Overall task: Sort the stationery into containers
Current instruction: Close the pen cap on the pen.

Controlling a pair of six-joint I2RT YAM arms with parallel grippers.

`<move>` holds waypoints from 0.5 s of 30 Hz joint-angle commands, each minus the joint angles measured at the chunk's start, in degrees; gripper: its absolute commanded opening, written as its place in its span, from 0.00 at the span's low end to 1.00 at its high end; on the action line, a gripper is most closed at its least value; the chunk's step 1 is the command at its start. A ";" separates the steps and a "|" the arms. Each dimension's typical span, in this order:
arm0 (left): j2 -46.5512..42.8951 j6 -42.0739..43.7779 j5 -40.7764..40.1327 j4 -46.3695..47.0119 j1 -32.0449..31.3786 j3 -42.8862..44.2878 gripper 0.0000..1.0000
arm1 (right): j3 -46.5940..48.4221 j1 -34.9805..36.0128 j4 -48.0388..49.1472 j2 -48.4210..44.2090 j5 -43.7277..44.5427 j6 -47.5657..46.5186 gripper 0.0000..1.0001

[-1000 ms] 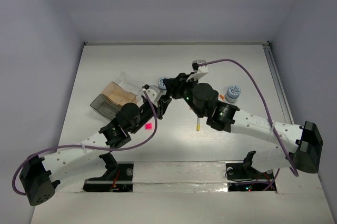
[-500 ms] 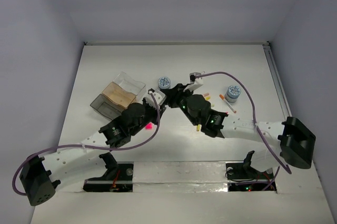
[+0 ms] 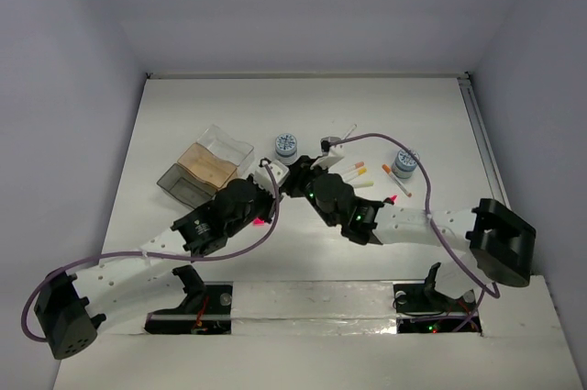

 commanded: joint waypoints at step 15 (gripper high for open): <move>-5.99 -3.26 -0.78 43.62 0.59 10.21 0.00 | -8.53 7.06 -15.38 5.92 -20.83 5.70 0.00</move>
